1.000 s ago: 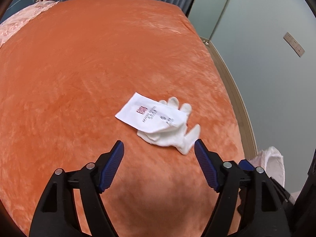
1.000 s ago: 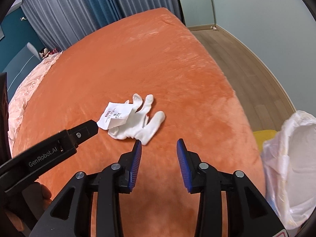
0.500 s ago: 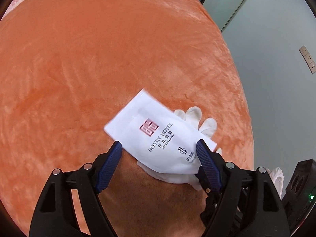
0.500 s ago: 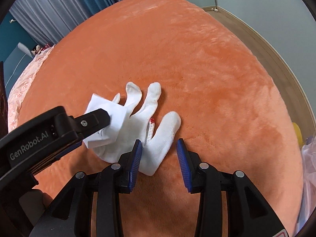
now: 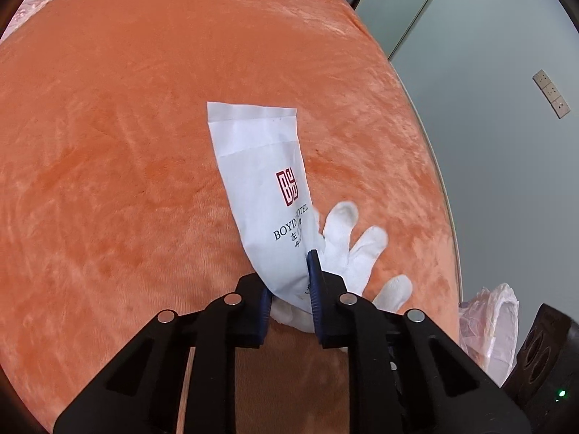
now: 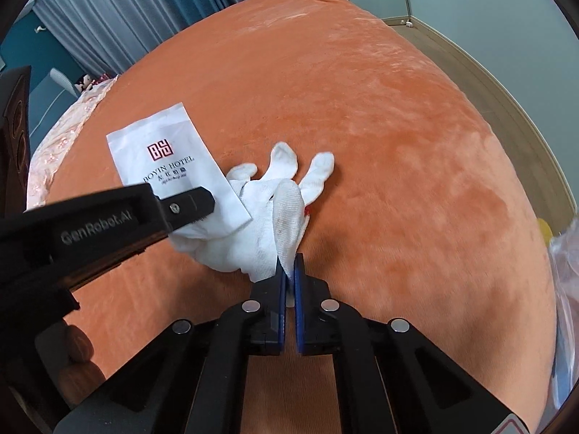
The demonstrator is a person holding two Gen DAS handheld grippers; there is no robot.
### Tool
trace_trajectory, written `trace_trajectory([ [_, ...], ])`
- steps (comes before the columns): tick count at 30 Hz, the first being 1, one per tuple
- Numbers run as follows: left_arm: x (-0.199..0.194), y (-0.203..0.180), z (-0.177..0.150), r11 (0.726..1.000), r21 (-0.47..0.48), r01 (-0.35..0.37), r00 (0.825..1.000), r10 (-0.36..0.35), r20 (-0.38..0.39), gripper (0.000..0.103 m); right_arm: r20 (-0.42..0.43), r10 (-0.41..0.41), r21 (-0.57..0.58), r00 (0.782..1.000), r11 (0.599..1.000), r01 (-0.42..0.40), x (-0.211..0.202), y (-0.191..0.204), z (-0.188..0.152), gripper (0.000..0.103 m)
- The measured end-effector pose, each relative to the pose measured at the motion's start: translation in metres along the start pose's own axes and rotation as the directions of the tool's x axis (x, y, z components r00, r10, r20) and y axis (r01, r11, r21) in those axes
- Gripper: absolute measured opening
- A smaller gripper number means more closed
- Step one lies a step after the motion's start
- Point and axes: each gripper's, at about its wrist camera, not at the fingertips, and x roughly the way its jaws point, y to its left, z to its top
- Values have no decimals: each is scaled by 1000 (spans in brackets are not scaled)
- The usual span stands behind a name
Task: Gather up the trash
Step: 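Grasp the white hotel packet with the left tool while the right tool grasps a white glove, then carry the packet and glove over the wastebasket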
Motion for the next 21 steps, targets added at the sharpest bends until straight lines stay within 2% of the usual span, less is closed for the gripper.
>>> trace_trajectory([
  [6, -40, -30, -23, 999, 55, -2, 1000, 1, 30, 18, 55, 10, 18, 998, 1000, -11, -56, -15, -18, 4],
  [11, -77, -61, -42, 997, 75, 32, 997, -37, 66, 18, 118, 1, 42, 993, 999, -6, -109, -36, -28, 3],
  [15, -107, -89, -60, 993, 117, 30, 993, -43, 111, 16, 180, -53, 45, 982, 998, 46, -151, -60, -38, 3],
  [17, -118, -103, -68, 991, 127, 52, 990, -67, 121, 15, 201, -65, 77, 977, 996, 50, -171, -78, -42, 3],
  [19, -123, -119, -76, 986, 154, 64, 989, -83, 120, 13, 225, -71, 101, 972, 994, 49, -188, -93, -44, 3],
  [21, -127, -134, -86, 979, 189, 71, 988, -94, 119, 4, 254, -87, 117, 963, 991, 58, -207, -106, -45, 3],
])
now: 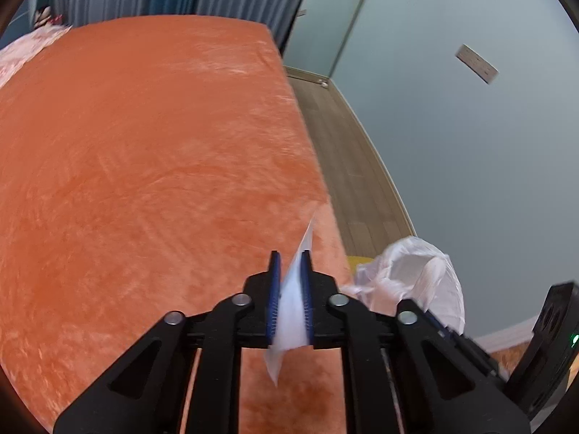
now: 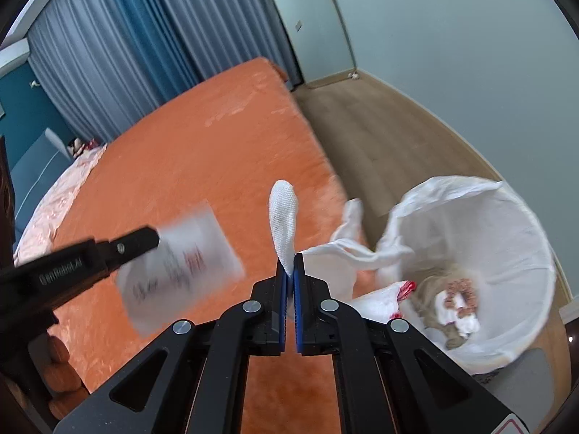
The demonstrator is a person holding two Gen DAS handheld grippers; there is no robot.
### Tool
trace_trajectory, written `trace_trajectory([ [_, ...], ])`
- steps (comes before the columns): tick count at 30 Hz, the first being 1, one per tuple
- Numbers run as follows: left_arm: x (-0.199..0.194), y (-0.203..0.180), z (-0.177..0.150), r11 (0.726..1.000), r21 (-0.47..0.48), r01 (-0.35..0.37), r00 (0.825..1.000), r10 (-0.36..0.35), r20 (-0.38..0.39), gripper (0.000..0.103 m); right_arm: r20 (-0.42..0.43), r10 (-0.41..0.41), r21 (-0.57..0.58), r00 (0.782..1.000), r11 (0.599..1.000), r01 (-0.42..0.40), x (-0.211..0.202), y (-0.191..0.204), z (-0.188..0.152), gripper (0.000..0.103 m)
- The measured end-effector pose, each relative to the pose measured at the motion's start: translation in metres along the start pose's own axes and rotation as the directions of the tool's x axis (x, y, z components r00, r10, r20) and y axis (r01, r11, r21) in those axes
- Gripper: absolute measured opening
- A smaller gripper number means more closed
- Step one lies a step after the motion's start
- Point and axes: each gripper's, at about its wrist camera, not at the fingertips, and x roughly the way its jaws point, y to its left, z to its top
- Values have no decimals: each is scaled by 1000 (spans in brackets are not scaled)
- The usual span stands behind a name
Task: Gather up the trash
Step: 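Carry the packet and glove over the wastebasket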
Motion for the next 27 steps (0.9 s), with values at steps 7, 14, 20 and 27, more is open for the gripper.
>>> trace_trajectory([
  [7, 1, -46, -19, 997, 67, 45, 999, -43, -24, 2, 80, -30, 29, 996, 999, 28, -50, -44, 10, 3],
  [14, 14, -42, -55, 997, 59, 41, 993, -34, -114, 21, 94, -46, 57, 994, 998, 40, -68, -70, 1, 3],
  [20, 50, -2, -114, 997, -81, -16, 958, -8, -286, 52, 70, -53, 81, 996, 996, 47, -65, -86, -18, 3],
  [27, 77, 10, -148, 975, -219, -30, 942, -46, -331, 52, 49, -57, 115, 997, 992, 51, -59, -102, -29, 3],
])
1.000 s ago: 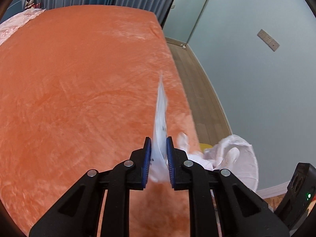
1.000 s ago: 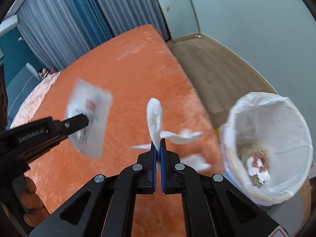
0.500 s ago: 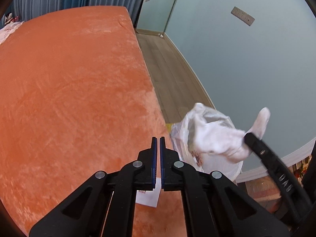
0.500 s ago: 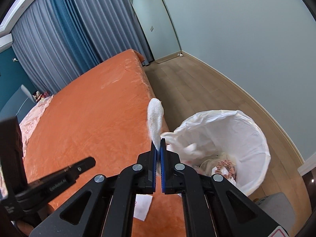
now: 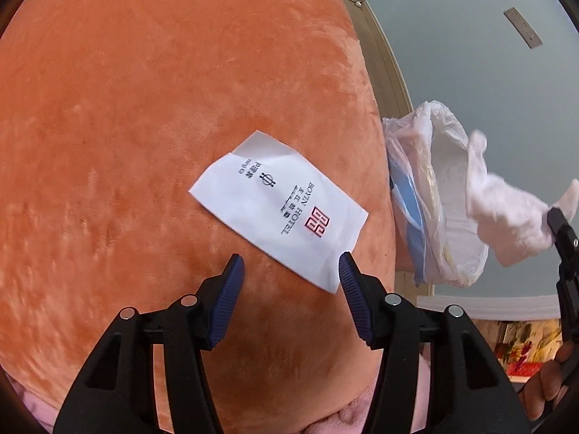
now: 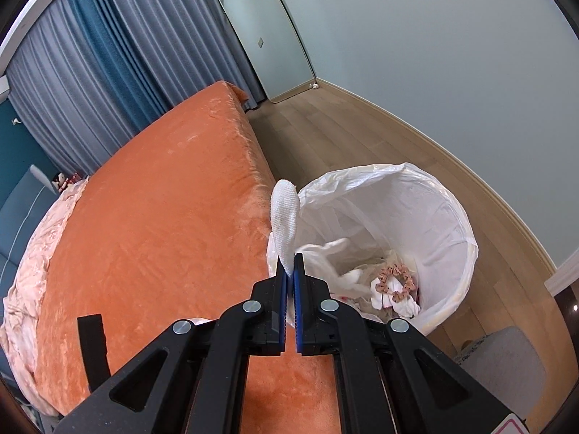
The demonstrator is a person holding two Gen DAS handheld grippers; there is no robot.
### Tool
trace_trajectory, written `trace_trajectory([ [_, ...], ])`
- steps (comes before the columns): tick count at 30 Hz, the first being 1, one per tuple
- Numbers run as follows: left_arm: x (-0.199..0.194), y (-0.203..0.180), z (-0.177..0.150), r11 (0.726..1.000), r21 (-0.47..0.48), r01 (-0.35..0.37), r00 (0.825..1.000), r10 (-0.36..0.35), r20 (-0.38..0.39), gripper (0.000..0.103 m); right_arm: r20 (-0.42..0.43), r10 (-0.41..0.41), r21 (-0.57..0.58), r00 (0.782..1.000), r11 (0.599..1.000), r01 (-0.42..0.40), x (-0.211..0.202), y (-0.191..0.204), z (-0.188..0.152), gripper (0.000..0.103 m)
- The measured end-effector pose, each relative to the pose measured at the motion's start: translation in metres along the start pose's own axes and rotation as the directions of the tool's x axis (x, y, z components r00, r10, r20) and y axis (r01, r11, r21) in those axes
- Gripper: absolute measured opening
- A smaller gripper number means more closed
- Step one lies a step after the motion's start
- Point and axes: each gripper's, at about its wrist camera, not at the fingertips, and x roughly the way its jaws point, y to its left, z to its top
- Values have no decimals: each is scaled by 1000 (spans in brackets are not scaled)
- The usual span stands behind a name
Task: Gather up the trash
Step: 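Carry the packet and glove over the wastebasket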
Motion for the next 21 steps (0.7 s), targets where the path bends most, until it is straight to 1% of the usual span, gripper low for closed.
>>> trace_trajectory([
  [4, 12, -1, 4, 998, -69, 14, 1000, -13, 16, 51, 2, 0, 5, 1000, 1000, 0, -1, -4, 0, 3],
  [6, 15, -5, 8, 998, -62, 0, 1000, 2, 28, 49, 2, 0, 6, 1000, 1000, 0, -2, -4, -1, 3],
  [7, 16, -8, 11, 999, -52, -14, 999, 16, 33, 41, 1, 1, 7, 1000, 1000, -1, -1, -4, 0, 3],
  [8, 17, -11, 12, 999, -43, -19, 999, 20, 35, 26, 0, 1, 8, 1000, 1000, -1, 0, -5, 0, 3],
  [11, 20, -19, 19, 1000, -18, -12, 1000, 12, 16, 9, -2, 4, 12, 1000, 1000, -4, 1, -6, 0, 3],
  [14, 16, -31, 22, 999, 33, -25, 999, 24, 37, 4, 0, 3, 18, 1000, 1000, -3, 2, -9, 0, 3],
  [17, 9, -50, 25, 995, 93, -23, 998, 18, 57, 3, 6, 0, 25, 1000, 1000, 0, 1, -14, 3, 3],
  [21, -2, -83, 31, 984, 180, -6, 996, -10, 88, 2, 17, -9, 38, 1000, 999, 8, -2, -22, 8, 3],
])
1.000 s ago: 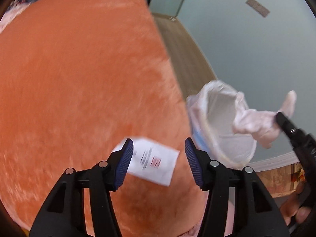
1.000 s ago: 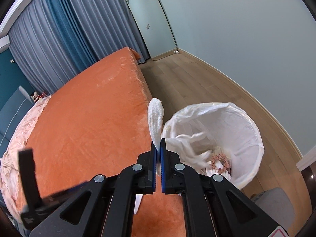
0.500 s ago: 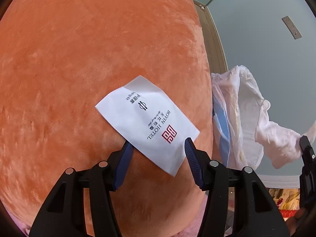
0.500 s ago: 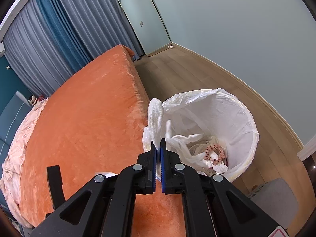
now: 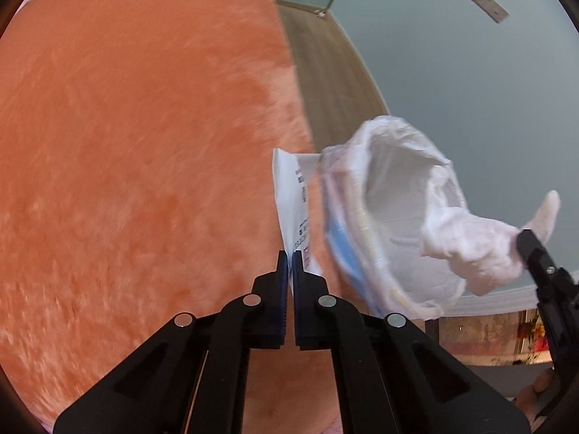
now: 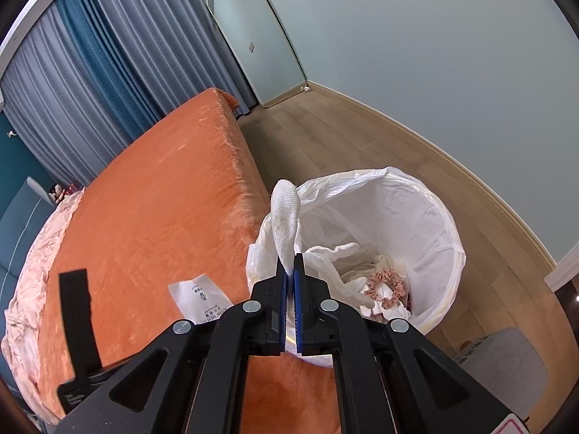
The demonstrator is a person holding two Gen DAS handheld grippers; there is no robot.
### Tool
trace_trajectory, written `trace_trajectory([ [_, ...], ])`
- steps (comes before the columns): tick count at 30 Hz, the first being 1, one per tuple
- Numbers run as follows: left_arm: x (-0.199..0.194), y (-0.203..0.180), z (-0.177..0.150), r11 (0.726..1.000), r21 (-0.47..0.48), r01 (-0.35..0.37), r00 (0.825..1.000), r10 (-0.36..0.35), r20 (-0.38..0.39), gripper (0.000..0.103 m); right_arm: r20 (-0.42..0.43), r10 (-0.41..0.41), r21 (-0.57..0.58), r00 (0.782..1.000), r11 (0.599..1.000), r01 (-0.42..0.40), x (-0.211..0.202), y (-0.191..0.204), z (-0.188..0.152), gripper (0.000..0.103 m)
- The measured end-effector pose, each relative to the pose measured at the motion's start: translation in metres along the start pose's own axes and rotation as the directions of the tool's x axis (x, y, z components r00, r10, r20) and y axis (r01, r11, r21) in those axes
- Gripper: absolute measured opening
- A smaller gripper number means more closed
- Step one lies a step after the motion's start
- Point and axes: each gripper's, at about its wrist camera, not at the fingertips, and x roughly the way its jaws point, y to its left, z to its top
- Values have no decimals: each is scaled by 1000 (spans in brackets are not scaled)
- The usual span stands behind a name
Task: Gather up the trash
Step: 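Carry the packet and glove over the wastebasket, then open both tools to drop the packet and glove into the wastebasket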
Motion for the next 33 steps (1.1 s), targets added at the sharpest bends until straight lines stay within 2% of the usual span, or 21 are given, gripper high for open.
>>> trace_trajectory([
  [9, -24, -71, 33, 988, 137, 69, 994, -80, 74, 2, 36, -29, 6, 999, 1000, 29, -9, -16, 18, 3],
  [16, -18, -112, 49, 973, 203, 108, 989, -126, 77, 2, 49, -48, 2, 998, 999, 48, -10, -24, 28, 3],
  [18, -16, -118, 51, 972, 208, 110, 988, -129, 80, 3, 39, -43, 7, 998, 999, 43, -7, -26, 30, 6],
  [19, -15, -119, 53, 972, 212, 103, 989, -123, 84, 13, 32, -42, 14, 999, 999, 42, -6, -28, 31, 11],
  [20, -15, -120, 52, 972, 218, 92, 990, -113, 87, 36, 30, -47, 27, 998, 999, 46, -4, -30, 31, 17],
  [21, -16, -120, 51, 972, 223, 74, 991, -97, 95, 47, 24, -51, 32, 998, 998, 51, -3, -30, 31, 19],
  [22, -19, -119, 51, 972, 227, 58, 990, -86, 115, 52, 16, -50, 31, 999, 998, 50, -2, -31, 32, 22],
  [25, -21, -116, 48, 968, 247, 41, 990, -73, 121, 52, 3, -54, 23, 999, 998, 54, -1, -29, 31, 24],
  [29, -27, -110, 43, 962, 272, -3, 989, -37, 141, 52, -11, -63, 17, 998, 998, 64, -3, -25, 29, 36],
  [33, -36, -108, 34, 947, 314, -59, 986, 5, 169, 52, -26, -73, 4, 997, 997, 73, -7, -21, 25, 41],
])
